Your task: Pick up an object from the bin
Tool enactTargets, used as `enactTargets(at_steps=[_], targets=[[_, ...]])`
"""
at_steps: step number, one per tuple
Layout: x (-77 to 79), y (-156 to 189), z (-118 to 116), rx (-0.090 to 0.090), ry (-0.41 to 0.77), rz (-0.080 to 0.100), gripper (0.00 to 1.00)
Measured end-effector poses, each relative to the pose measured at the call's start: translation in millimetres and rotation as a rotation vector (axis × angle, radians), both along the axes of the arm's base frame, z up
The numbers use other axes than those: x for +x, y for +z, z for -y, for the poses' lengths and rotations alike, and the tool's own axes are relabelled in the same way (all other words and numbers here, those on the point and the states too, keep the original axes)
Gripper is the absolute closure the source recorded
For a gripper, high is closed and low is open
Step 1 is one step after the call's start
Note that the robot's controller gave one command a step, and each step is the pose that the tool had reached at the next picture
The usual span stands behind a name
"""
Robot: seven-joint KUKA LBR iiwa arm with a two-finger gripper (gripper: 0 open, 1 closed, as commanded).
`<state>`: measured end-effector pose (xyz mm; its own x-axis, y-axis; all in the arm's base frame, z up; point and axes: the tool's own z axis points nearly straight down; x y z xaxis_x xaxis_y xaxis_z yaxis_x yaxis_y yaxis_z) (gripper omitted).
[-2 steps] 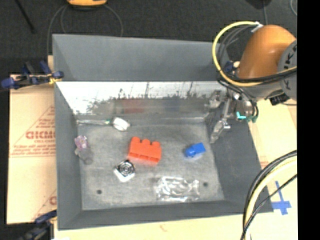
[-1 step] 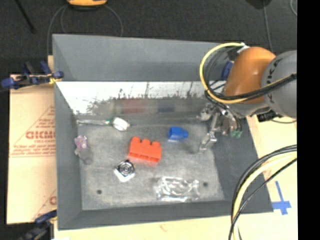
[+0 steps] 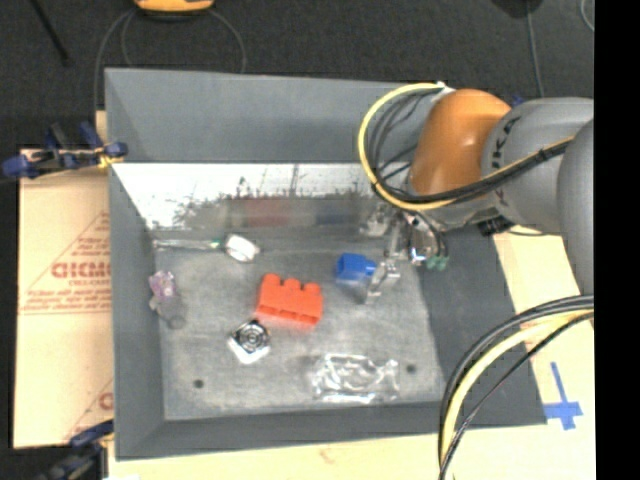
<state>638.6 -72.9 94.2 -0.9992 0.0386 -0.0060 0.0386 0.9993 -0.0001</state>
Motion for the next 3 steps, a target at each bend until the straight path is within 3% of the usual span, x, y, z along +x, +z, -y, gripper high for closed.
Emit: enactTargets(at_steps=[1,2,3], targets=[[3.5,-18,-9,-0.006,0.03,0.0,0.0],[4.2,-14,-9,-0.004,0.031,-0.004,1.0],[8.8,114,-17,-0.003,0.03,0.008,1.0]])
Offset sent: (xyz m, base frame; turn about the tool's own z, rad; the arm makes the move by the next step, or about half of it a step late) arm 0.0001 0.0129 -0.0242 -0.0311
